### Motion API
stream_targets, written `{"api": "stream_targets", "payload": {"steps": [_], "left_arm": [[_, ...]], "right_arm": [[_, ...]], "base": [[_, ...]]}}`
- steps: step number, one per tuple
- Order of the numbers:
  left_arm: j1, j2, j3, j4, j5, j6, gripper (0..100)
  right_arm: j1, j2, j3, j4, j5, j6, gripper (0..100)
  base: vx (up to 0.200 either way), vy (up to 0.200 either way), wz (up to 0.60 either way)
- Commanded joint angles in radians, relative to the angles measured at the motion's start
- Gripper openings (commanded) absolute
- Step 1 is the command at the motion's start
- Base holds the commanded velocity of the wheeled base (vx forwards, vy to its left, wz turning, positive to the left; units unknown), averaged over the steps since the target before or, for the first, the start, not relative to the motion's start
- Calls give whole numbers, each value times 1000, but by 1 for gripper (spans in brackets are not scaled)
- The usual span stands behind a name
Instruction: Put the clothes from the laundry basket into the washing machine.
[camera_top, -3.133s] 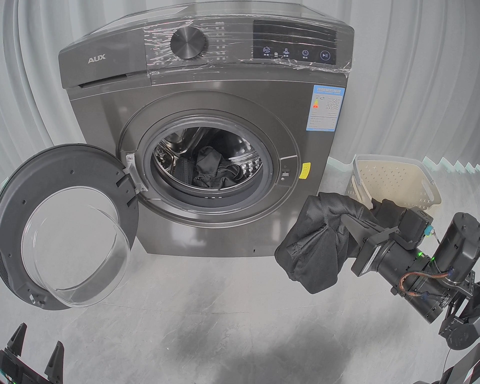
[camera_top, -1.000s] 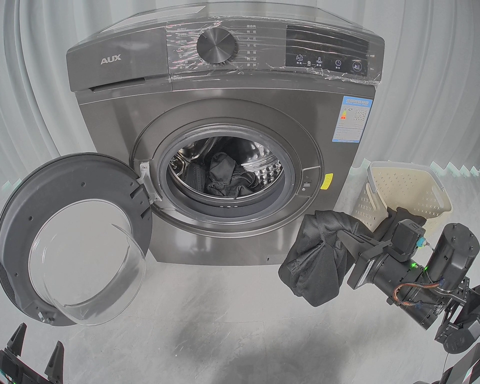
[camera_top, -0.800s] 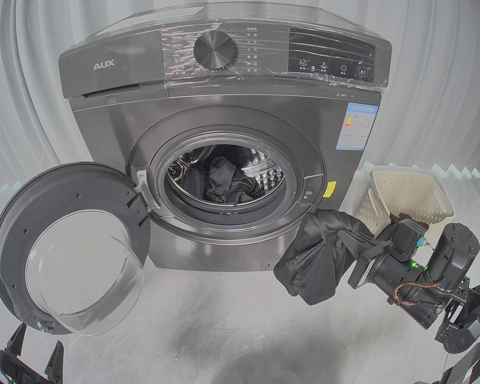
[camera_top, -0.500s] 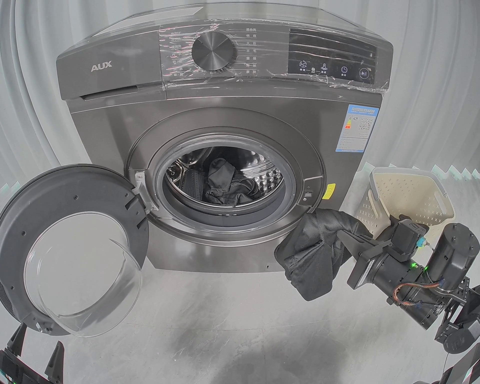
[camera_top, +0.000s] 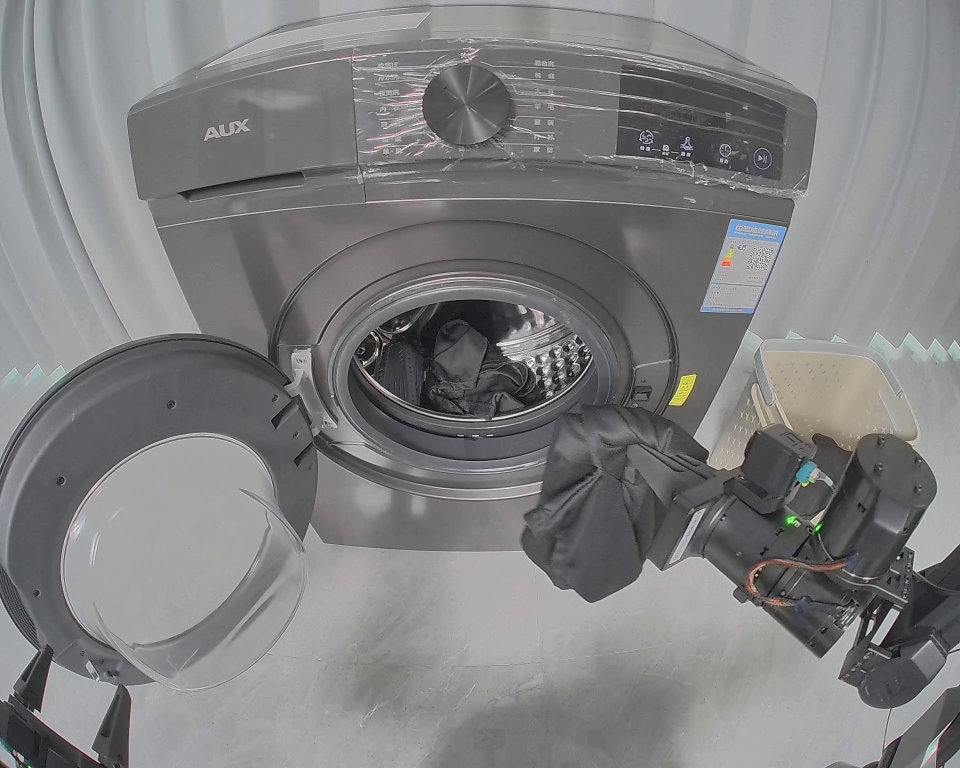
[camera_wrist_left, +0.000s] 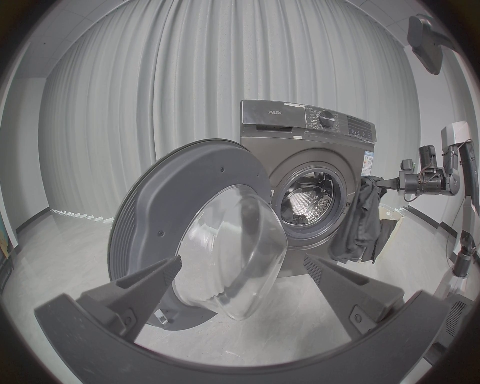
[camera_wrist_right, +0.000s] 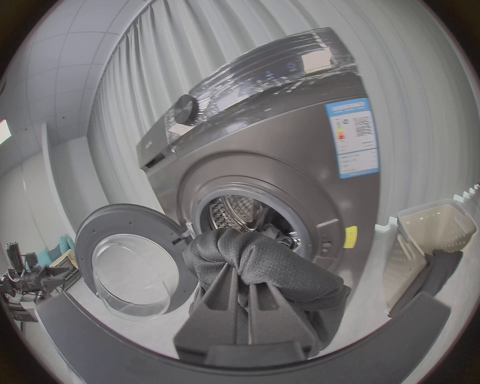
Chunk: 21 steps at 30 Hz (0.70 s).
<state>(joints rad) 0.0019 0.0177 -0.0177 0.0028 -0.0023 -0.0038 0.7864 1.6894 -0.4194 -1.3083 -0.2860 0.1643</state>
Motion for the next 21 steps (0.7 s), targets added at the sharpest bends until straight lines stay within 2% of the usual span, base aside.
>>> {"api": "stream_targets", "payload": {"steps": [1, 3, 5, 7, 8, 9, 13, 14, 16, 17, 18, 21], "left_arm": [[1, -18, 16, 0, -10, 4, 100], [1, -18, 16, -1, -11, 1, 100], [1, -18, 16, -3, -18, 18, 100], [3, -18, 16, -6, -44, 41, 100], [3, -18, 16, -6, -44, 41, 100], [1, -18, 16, -6, -64, 48, 100], [1, -18, 16, -7, -64, 48, 100], [3, -18, 15, -26, -67, 36, 100], [4, -18, -64, -89, -84, -16, 100], [4, 2, -153, -129, -102, -51, 100], [6, 45, -237, -127, -148, -61, 100], [7, 153, -300, -61, -304, -53, 100]], "right_arm": [[30, 87, -64, -3, -10, 0, 0], [33, 147, -114, -19, -13, -3, 0], [33, 196, -157, -51, -16, -9, 0], [36, 220, -187, -69, -16, -25, 0], [36, 220, -187, -69, -16, -25, 0], [47, 240, -217, -72, -19, -32, 0], [57, 247, -236, -74, -30, -32, 0], [59, 247, -239, -75, -35, -32, 0], [62, 245, -242, -75, -35, -34, 0], [62, 245, -243, -77, -35, -34, 0], [62, 243, -243, -75, -33, -35, 0], [63, 247, -256, -74, -30, -37, 0]], "base": [[0, 0, 0], [0, 0, 0], [0, 0, 0], [0, 0, 0], [0, 0, 0], [0, 0, 0], [0, 0, 0], [0, 0, 0], [0, 0, 0], [0, 0, 0], [0, 0, 0], [0, 0, 0]]}}
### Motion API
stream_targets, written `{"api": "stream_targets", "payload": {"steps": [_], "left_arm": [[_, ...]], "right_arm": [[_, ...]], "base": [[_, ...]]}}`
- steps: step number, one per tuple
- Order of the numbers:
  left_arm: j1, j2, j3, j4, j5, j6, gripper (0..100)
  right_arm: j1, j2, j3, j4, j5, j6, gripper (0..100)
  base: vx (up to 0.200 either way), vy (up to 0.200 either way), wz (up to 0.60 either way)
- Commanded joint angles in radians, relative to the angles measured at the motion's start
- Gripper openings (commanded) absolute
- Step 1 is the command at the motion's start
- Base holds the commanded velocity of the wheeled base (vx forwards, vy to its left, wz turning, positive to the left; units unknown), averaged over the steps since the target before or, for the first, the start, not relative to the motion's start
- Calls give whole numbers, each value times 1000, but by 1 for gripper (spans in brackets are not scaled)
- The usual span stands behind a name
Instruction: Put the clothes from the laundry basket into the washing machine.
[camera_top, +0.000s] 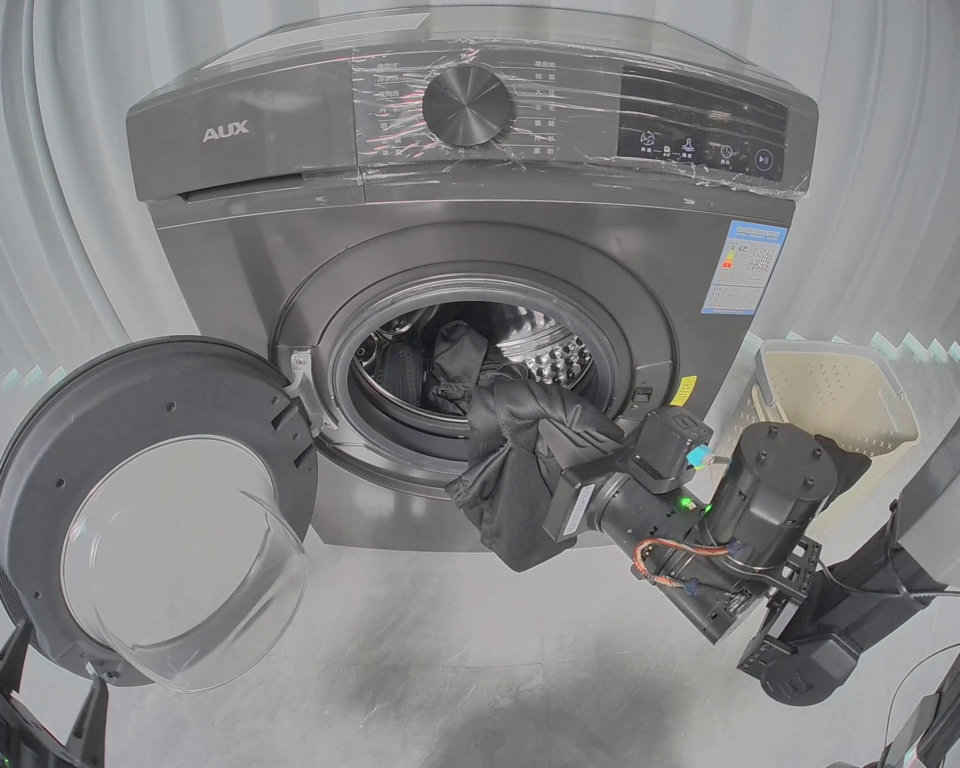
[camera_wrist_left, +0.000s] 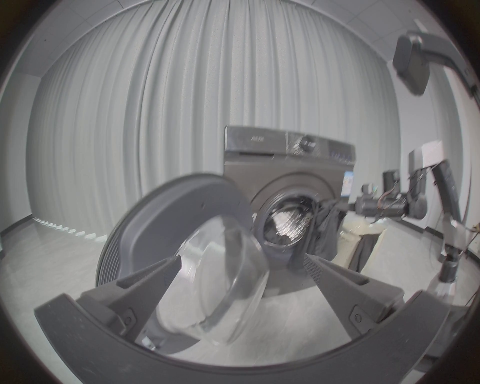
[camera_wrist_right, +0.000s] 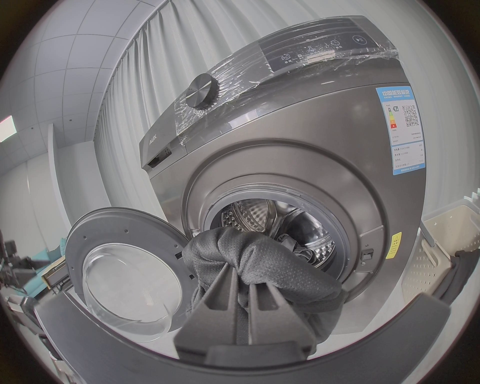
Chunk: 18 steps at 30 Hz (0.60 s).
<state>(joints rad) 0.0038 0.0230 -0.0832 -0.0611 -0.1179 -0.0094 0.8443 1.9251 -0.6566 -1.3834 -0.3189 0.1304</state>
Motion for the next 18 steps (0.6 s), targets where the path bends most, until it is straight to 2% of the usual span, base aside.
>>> {"api": "stream_targets", "payload": {"steps": [1, 3, 5, 7, 10, 11, 12, 18], "left_arm": [[10, 170, -231, 18, -238, -47, 100], [16, 250, -207, 29, -330, -40, 100], [12, 324, -178, 10, -393, -14, 100], [2, 365, -164, -11, -410, -1, 100], [-30, 499, -128, -120, -493, 23, 100], [-30, 499, -128, -120, -493, 23, 100], [-58, 578, -125, -181, -517, 25, 100], [-156, 830, -128, -378, -522, 26, 100]], "right_arm": [[7, 11, -21, 1, 3, -3, 0], [6, 11, -23, 0, 8, -3, 0], [4, 9, -24, -2, 11, -3, 0], [4, 6, -24, -2, 12, -2, 0], [7, 2, -26, -2, 20, -2, 0], [7, 2, -26, -2, 20, -2, 0], [7, 0, -28, -2, 21, -2, 0], [1, 5, -41, -2, 17, -2, 0]], "base": [[0, 0, 0], [0, 0, 0], [0, 0, 0], [0, 0, 0], [0, 0, 0], [0, 0, 0], [0, 0, 0], [0, 0, 0]]}}
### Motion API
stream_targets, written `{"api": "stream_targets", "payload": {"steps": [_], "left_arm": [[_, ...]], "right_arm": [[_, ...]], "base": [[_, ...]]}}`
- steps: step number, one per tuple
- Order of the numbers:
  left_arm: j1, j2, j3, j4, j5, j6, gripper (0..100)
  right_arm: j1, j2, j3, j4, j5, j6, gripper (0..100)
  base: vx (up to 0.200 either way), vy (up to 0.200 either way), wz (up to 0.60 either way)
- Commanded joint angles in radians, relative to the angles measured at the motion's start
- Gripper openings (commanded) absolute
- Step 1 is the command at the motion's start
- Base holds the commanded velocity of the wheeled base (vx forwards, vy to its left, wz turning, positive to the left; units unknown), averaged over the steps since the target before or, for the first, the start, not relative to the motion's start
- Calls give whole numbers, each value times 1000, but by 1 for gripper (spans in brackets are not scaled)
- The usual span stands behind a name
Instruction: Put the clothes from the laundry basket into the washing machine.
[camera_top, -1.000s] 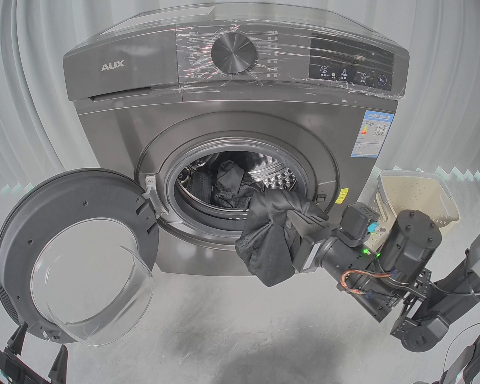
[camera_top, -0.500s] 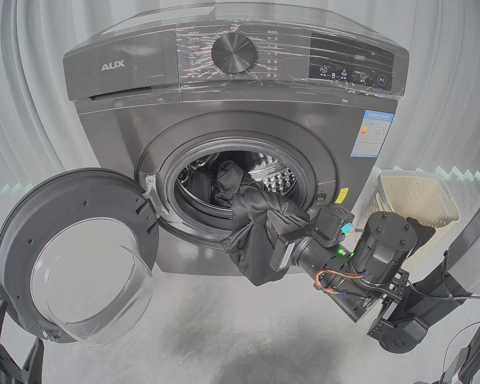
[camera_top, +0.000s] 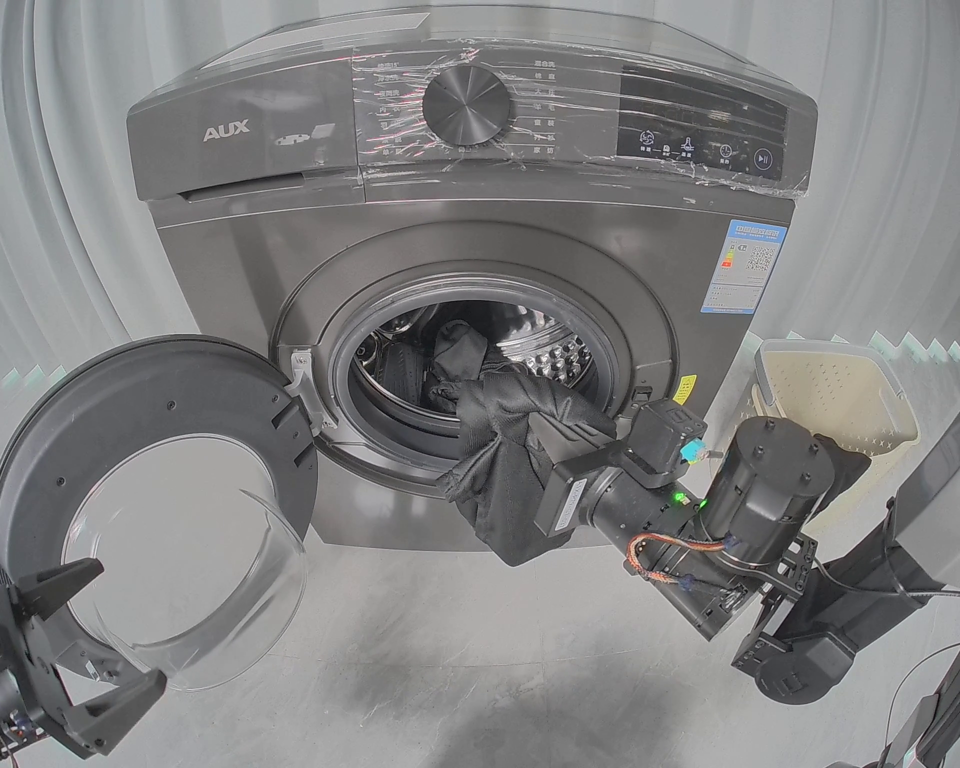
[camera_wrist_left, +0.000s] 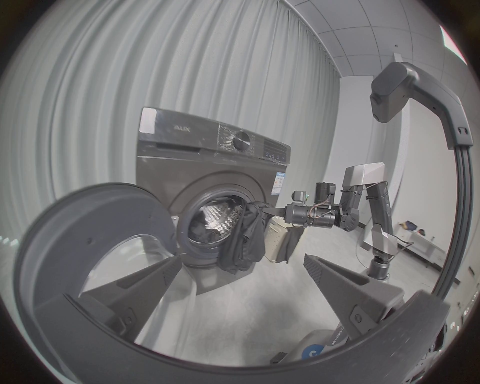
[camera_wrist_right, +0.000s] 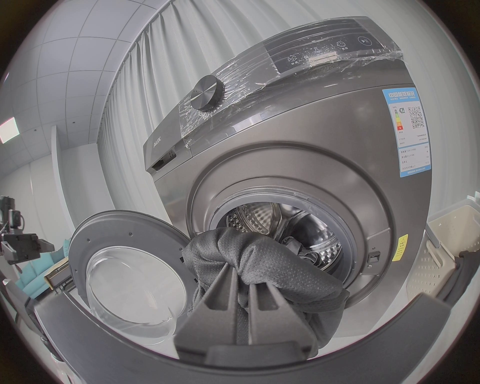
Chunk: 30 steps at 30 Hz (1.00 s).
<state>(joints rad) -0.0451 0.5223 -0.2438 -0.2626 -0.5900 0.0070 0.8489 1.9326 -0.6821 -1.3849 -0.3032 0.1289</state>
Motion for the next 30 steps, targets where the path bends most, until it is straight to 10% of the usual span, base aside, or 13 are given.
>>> {"api": "stream_targets", "payload": {"steps": [1, 15, 30], "left_arm": [[-119, 369, 35, -213, -50, 11, 100], [-231, 809, -8, -573, 13, 8, 100], [-346, 1081, -161, -692, 99, -9, 100]], "right_arm": [[-4, -3, -17, -2, 1, 0, 0], [-2, 2, -17, 0, -4, -2, 0], [-2, 11, -30, -2, -5, 0, 0]], "base": [[0, 0, 0], [0, 0, 0], [0, 0, 0]]}}
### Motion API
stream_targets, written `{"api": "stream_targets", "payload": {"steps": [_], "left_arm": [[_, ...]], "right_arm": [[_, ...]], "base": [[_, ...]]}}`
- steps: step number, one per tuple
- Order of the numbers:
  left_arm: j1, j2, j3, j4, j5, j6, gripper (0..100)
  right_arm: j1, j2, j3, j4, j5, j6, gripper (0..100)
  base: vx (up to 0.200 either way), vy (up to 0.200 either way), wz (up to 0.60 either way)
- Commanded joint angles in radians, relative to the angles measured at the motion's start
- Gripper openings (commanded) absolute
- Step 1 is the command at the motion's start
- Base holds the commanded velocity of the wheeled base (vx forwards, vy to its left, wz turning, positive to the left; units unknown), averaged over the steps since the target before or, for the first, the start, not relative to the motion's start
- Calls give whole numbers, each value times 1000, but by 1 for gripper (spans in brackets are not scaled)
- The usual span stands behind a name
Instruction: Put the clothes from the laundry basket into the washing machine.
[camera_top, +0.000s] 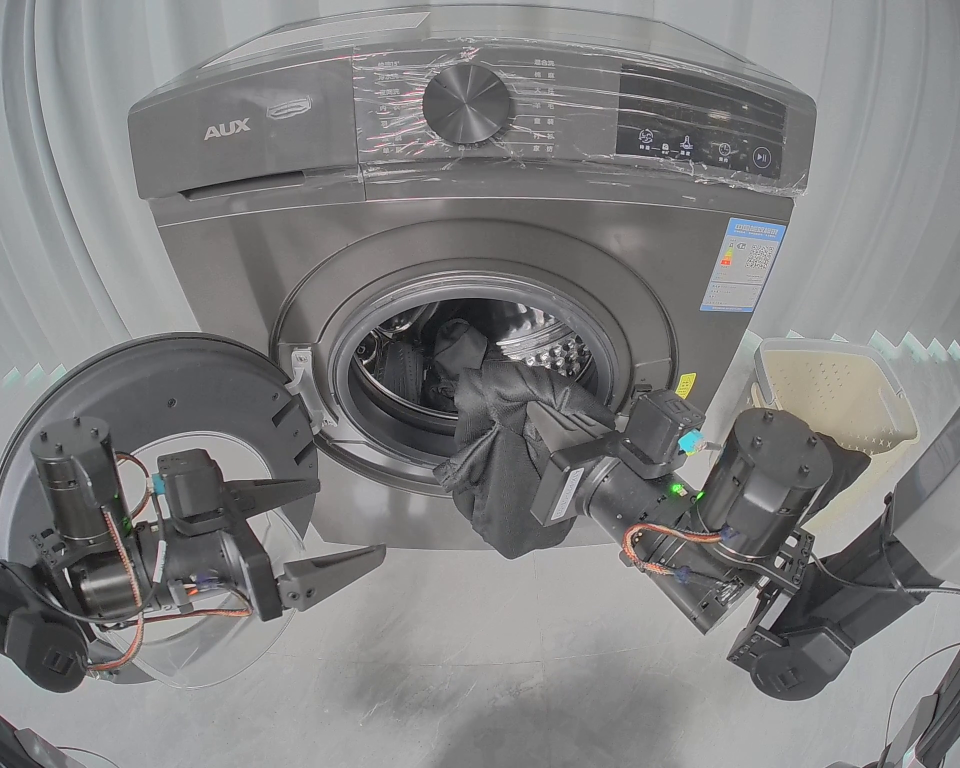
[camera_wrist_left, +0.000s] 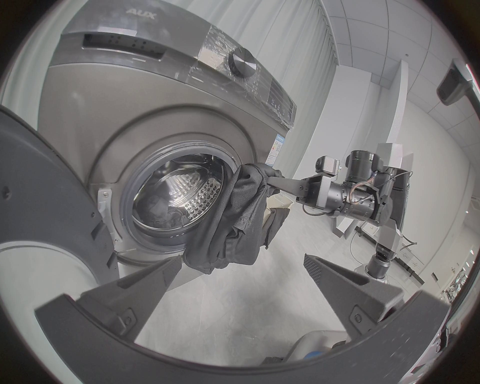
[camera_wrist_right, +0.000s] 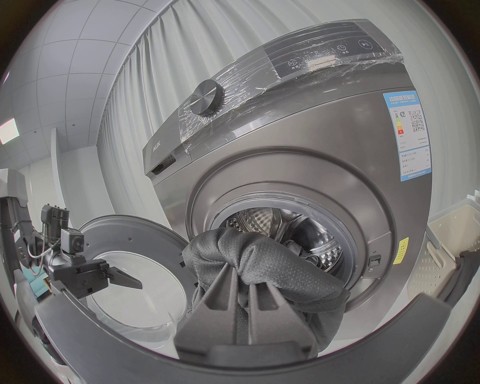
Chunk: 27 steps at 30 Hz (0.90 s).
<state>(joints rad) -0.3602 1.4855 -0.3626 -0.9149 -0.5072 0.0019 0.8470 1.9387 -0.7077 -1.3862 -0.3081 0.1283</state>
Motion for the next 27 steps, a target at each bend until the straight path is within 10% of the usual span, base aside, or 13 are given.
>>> {"api": "stream_targets", "payload": {"steps": [1, 17, 27], "left_arm": [[-32, 130, -45, -56, 19, -3, 100], [-109, 320, -162, -248, 145, -37, 100], [-126, 378, -202, -254, 134, -40, 100]], "right_arm": [[0, 3, -6, -1, 0, 1, 0], [0, 51, -50, -1, -2, 1, 0], [1, 65, -62, -2, -2, 1, 0]], "base": [[0, 0, 0], [0, 0, 0], [0, 0, 0]]}}
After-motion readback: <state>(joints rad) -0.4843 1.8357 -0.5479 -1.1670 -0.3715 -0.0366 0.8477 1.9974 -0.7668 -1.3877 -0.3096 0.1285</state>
